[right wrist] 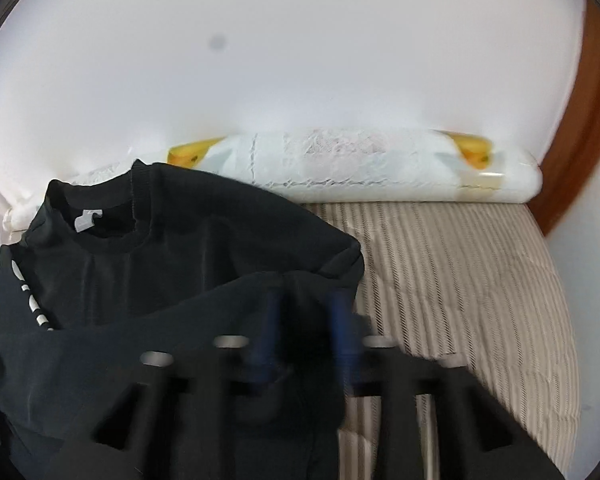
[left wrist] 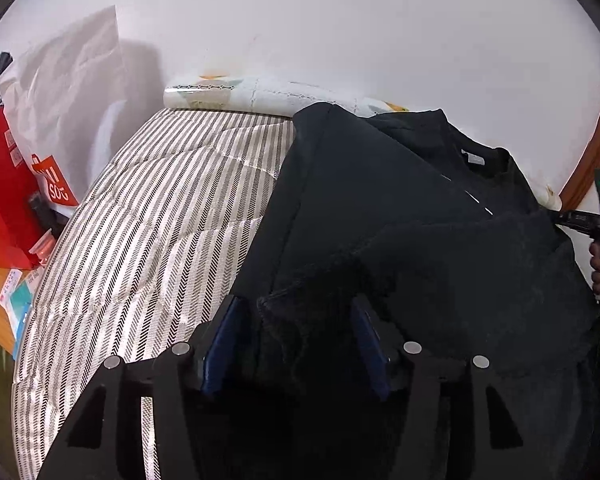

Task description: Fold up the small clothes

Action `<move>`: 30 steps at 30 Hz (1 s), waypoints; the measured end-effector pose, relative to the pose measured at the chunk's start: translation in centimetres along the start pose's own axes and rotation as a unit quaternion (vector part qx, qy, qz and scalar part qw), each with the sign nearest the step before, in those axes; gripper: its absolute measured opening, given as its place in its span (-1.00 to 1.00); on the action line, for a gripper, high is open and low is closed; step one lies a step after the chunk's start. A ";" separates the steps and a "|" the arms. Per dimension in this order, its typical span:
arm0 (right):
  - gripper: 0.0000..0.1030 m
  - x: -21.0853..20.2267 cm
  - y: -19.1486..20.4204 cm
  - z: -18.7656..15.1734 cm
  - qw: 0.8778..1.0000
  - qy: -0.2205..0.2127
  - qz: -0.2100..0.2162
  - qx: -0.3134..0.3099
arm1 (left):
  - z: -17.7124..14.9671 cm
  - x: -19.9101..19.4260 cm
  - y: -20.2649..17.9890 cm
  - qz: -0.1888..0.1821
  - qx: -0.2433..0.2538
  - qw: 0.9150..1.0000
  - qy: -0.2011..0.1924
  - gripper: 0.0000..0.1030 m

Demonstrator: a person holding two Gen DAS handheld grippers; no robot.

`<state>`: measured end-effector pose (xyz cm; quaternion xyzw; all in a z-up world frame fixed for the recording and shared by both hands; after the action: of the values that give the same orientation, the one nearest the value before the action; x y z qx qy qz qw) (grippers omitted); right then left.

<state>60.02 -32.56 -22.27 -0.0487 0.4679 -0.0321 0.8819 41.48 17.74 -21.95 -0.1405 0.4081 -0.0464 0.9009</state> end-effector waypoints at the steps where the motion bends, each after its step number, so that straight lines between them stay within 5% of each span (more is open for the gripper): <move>1: -0.87 0.0 0.2 0.4 1.000 -0.008 0.002 -0.009 | 0.0 0.0 0.1 -0.003 -0.002 1.000 0.000 0.07; 6: -0.95 -2.3 0.8 3.1 0.996 -0.084 0.025 -0.012 | 0.0 0.1 0.0 -0.001 -0.002 1.000 0.001 0.07; 12: -0.93 1.2 1.1 2.1 0.999 -0.031 -0.021 -0.016 | 0.0 0.1 0.1 -0.002 -0.002 1.000 0.001 0.07; 15: -0.63 -0.8 -0.4 1.3 0.999 -0.036 -0.022 0.018 | 0.1 0.1 0.1 -0.001 -0.002 1.000 0.000 0.08; 20: -0.47 -6.9 -0.5 -2.9 0.998 -0.058 -0.031 -0.011 | 0.1 -0.2 0.1 -0.002 -0.001 1.000 -0.003 0.09; 24: -0.07 -10.3 -0.7 -6.7 0.998 -0.060 -0.029 -0.008 | 0.2 -0.2 0.0 -0.010 -0.004 1.000 -0.005 0.03; 27: -0.07 -11.9 -0.9 -10.4 0.998 -0.054 -0.019 -0.003 | 0.5 -0.5 0.1 -0.012 -0.012 1.000 -0.020 -0.78; 30: -0.07 -12.5 -1.1 -13.5 0.998 -0.056 -0.034 -0.009 | 1.9 -2.7 0.3 -0.028 -0.014 0.998 -0.059 -0.79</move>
<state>41.83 -33.14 -19.43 -0.0738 0.4162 -0.0549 0.9046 41.15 18.94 -18.91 -0.1672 0.3508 -0.0577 0.9196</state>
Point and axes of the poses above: each gripper's, at about its wrist camera, not at the fingertips, and x roughly the way its jaws point, y to its left, z to its top, the point moved 5 cm from there along x, roughly the way its jaws point, and after that the axes turned 10 degrees about -z, right-handed, at the moved point
